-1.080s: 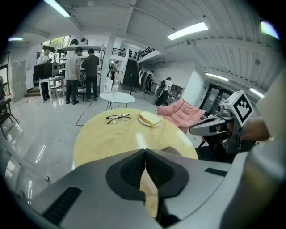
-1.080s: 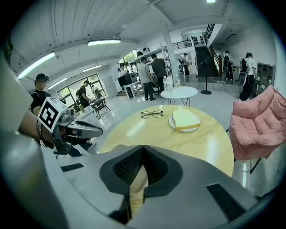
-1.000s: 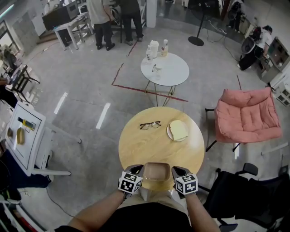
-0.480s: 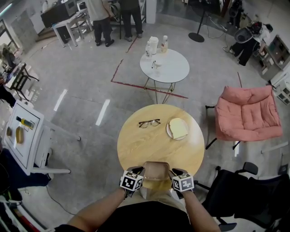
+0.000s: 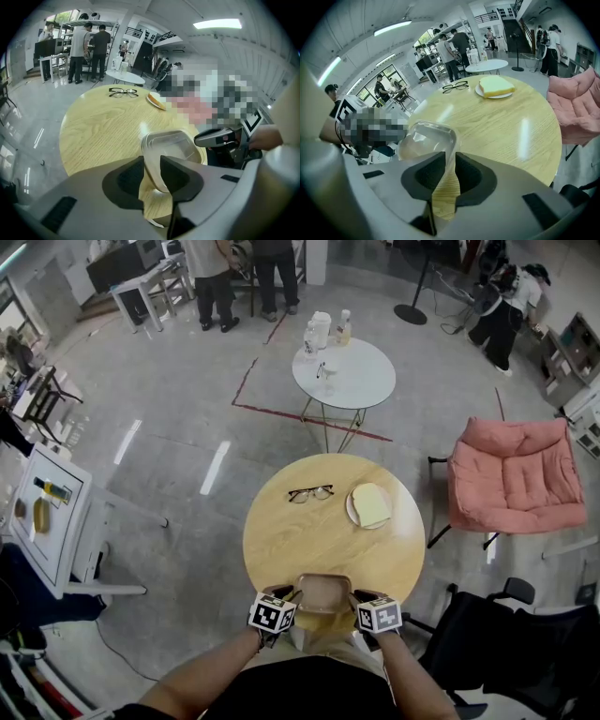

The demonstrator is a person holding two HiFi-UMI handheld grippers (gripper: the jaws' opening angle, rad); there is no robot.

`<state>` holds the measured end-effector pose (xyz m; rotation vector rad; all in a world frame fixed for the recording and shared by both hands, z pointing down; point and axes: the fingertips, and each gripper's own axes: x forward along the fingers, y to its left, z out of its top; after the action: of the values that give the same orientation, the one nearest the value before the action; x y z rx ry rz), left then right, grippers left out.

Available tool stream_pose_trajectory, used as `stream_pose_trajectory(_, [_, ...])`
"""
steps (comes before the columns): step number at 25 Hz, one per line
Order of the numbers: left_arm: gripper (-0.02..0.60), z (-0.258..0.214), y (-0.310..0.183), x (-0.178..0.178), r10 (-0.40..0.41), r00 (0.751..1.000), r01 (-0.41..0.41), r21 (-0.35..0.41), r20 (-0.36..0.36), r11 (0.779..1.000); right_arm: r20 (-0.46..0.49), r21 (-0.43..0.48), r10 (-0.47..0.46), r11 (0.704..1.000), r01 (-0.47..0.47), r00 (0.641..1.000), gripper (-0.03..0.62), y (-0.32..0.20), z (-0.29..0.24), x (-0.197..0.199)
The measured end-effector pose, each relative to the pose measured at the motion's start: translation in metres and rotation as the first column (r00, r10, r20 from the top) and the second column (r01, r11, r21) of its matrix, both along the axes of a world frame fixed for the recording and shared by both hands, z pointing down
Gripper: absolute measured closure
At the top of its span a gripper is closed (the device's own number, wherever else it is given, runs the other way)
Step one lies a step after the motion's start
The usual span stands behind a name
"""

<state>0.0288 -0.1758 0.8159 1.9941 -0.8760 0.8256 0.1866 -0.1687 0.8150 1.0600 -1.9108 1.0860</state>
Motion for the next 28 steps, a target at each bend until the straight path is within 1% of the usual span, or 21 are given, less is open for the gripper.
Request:
stream_pose_trajectory(5, [0.461,-0.001,0.0,0.001,0.012,1.0,-0.012,-0.004,0.008,1.0,-0.022,-0.001,0.009,1.0,-0.009,1.0,0.533,-0.002,-0.003,0.002])
stream_pose_trajectory(9, [0.46,-0.003,0.006,0.004,0.024,1.0,-0.024,-0.009,0.006,1.0,0.018,0.006,0.062,0.998,-0.063,0.998,0.56,-0.007,-0.012,0.007])
stream_pose_trajectory(13, [0.46,-0.008,0.009,0.006,0.023,1.0,-0.023,-0.007,-0.009,1.0,0.049,-0.008,0.118,0.993,-0.118,0.992,0.563,-0.009,-0.017,0.011])
stream_pose_trajectory(17, [0.46,-0.012,0.014,0.008,0.024,0.999,-0.024,-0.011,-0.031,1.0,0.078,-0.016,0.169,0.986,-0.168,0.983,0.563,-0.006,-0.02,0.015])
stream_pose_trajectory(21, [0.46,-0.013,0.013,0.006,0.012,0.998,-0.014,-0.023,-0.055,1.0,0.093,-0.003,0.182,0.983,-0.183,0.979,0.562,-0.006,-0.027,0.014])
stream_pose_trajectory(25, [0.463,-0.021,0.011,0.006,-0.006,0.995,0.003,-0.035,-0.102,0.999,0.117,0.021,0.202,0.978,-0.205,0.972,0.562,-0.009,-0.039,0.014])
stream_pose_trajectory(28, [0.482,-0.028,0.011,0.004,-0.021,0.991,0.016,-0.044,-0.131,0.999,0.14,0.042,0.2,0.977,-0.208,0.97,0.562,-0.011,-0.049,0.011])
